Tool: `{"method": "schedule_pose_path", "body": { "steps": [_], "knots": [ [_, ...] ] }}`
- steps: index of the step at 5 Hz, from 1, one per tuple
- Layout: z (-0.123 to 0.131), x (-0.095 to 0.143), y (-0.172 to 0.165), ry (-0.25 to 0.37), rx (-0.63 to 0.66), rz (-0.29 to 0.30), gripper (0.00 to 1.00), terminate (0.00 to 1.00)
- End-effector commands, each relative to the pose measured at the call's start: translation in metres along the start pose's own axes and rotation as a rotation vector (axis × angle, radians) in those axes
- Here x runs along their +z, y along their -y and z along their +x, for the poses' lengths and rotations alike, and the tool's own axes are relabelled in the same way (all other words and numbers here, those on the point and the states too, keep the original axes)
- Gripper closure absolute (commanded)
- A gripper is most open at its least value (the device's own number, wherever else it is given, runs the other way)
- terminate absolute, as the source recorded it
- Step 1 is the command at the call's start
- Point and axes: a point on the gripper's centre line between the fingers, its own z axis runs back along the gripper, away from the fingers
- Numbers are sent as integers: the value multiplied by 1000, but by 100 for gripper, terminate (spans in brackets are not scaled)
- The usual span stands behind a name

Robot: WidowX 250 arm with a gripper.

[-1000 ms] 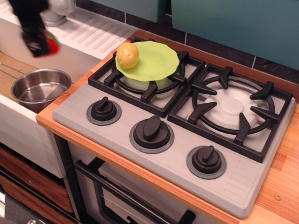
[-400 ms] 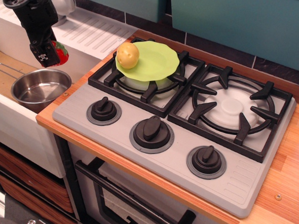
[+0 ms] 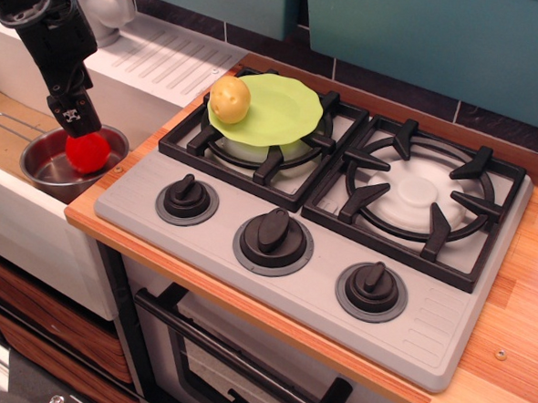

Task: Put potato on plate and strawberry in pot or pan in sink

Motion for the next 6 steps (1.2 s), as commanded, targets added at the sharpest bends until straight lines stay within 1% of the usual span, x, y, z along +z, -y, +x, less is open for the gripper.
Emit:
{"method": "schedule_pose_path", "body": {
  "steps": [1,2,3,4,5,6],
  "knots": [
    [11,27,-6,8,-10,65,0,0],
    [13,41,-4,-18,-8,43,0,0],
    [21,69,-1,-93,13,17,0,0],
    [27,84,6,-135,27,19,0,0],
    [33,96,10,-154,42,6,0,0],
    [36,100,11,-159,47,-3,0,0]
  ]
}}
